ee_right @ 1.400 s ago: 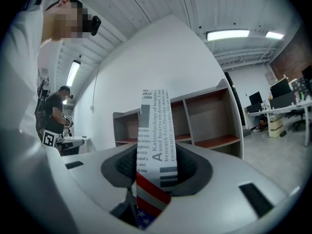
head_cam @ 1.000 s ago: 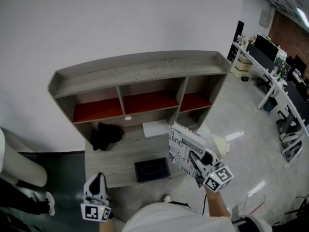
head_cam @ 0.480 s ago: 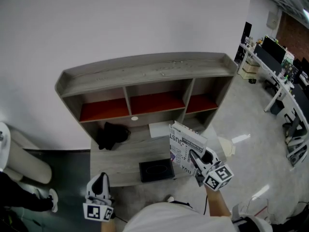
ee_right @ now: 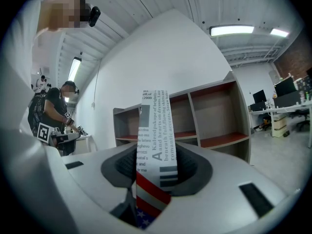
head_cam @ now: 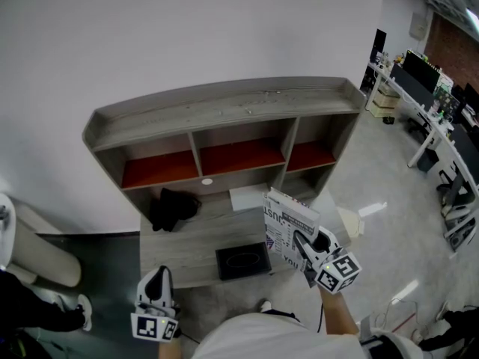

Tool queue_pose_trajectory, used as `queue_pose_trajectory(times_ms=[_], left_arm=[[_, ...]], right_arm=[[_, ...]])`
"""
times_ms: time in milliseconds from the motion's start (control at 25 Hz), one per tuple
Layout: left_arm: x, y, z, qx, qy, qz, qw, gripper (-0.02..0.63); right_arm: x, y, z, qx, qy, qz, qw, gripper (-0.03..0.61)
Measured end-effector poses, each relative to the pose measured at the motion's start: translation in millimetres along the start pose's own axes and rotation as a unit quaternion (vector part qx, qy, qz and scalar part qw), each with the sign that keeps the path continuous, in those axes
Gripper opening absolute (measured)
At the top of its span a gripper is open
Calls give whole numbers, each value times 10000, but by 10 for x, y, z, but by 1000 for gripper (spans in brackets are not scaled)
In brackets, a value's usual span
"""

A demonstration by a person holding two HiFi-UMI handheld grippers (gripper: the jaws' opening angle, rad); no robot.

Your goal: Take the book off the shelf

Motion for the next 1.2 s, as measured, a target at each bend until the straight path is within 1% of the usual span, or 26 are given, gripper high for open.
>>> queue_pose_trajectory(times_ms=[160,400,640,920,1200], left_arm=[[10,28,-39,91,47,-12,9999,17],[28,79,-36,200,213,16,9996,17],[85,133,-109,288,347,-3,9990,17],[166,139,-179,290,564,53,9980,17],[342,142,-257,341,646,38,9973,17]], right_arm=[[17,14,-60,37,51,-49,10000,172],[62,-16,-191,383,166,-80,9991,172],[66,-94,-370,358,247,113,9990,172],[121,-103,-610,397,338,168,9985,172],[185,-96,-825,462,408,219,9979,172]])
Point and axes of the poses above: the fingertips, and each gripper's own axes: x backward along the fingers, z to its right, y out of its underside, the point moved 6 cm from there along x, backward along the fingers
